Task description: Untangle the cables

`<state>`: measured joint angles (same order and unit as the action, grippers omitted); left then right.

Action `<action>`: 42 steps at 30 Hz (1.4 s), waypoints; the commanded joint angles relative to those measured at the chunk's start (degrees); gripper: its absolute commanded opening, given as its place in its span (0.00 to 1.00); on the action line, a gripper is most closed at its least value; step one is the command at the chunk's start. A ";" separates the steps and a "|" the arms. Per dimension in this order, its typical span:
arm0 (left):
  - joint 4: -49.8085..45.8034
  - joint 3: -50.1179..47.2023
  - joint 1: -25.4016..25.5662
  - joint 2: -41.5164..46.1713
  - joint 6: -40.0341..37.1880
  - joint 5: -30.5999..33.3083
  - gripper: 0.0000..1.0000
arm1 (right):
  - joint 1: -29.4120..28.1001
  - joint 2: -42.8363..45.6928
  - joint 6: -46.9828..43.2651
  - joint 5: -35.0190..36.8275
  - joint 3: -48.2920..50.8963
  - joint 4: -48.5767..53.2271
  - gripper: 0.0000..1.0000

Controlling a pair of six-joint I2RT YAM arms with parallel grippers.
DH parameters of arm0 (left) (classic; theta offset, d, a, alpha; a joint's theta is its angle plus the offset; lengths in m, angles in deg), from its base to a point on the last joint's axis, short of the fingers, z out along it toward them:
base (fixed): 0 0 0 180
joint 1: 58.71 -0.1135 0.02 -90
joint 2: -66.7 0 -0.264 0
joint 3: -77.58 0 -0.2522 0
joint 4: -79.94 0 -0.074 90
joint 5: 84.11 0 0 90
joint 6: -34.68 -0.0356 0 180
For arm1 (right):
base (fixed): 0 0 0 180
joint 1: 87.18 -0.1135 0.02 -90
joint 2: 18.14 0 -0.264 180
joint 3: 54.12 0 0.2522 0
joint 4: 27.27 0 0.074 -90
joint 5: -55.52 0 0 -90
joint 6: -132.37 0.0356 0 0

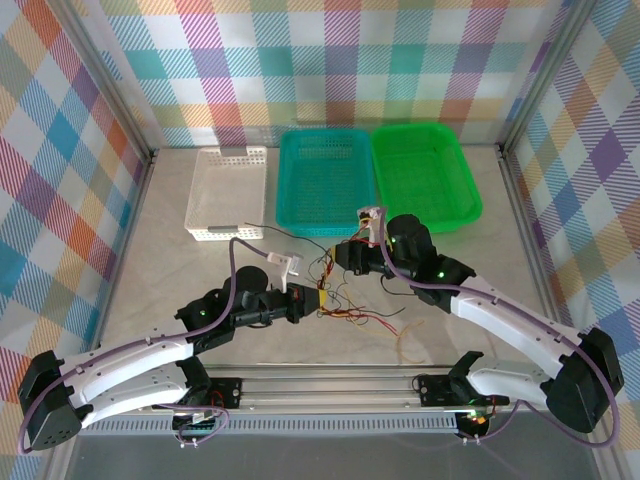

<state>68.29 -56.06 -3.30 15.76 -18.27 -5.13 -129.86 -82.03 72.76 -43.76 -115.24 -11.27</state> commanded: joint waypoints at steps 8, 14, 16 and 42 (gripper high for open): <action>0.89 -1.48 0.47 2.25 -1.99 -3.68 0.00 | 1.40 3.94 -4.06 13.14 -5.91 10.36 0.07; -0.14 -1.65 0.51 4.45 0.55 5.09 0.00 | 1.46 4.48 -7.02 0.70 -8.46 13.76 0.67; -0.09 -1.58 0.42 5.14 2.00 8.06 0.00 | 1.44 5.43 -8.43 -2.47 -8.22 15.00 0.72; -1.11 3.21 0.22 2.16 8.38 9.12 0.00 | -2.61 -1.41 -9.81 -16.79 6.79 0.88 0.68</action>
<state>63.46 -55.36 -3.30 16.99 -10.46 4.99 -131.52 -81.51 62.68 -60.48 -109.64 -6.42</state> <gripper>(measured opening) 0.048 0.679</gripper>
